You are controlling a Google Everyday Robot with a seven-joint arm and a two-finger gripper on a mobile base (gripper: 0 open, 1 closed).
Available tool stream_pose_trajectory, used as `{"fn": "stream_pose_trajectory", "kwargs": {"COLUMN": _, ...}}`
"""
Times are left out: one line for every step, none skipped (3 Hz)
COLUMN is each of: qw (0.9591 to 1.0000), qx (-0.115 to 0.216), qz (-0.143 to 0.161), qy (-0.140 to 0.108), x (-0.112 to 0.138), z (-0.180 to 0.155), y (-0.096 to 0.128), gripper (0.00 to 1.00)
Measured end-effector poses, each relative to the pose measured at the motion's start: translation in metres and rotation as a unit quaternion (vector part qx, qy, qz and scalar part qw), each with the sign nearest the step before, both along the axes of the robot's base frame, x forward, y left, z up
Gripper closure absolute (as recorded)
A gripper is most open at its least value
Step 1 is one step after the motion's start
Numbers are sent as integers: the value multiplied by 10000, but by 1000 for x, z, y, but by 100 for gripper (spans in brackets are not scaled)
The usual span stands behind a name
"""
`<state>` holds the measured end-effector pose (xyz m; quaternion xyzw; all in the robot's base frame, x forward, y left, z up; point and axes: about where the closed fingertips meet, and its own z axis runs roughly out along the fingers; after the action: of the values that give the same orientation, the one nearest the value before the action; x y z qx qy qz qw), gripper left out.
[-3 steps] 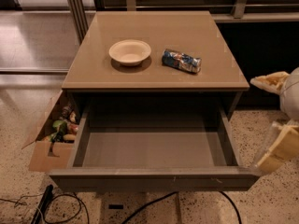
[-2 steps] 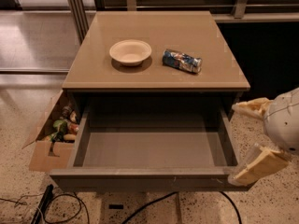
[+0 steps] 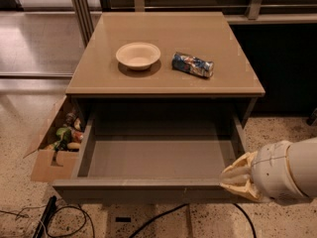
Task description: Close top drawer
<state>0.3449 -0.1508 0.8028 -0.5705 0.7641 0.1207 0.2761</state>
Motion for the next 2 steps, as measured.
{"fn": "stream_pose_trajectory", "kwargs": {"qw": 9999, "qx": -14, "qz": 22, "qy": 163, "x": 1, "z": -37, "y": 13, "gripper": 100}}
{"fn": "stream_pose_trajectory", "kwargs": {"qw": 9998, "qx": -25, "qz": 16, "qy": 185, "x": 1, "z": -39, "y": 14, "gripper": 100}}
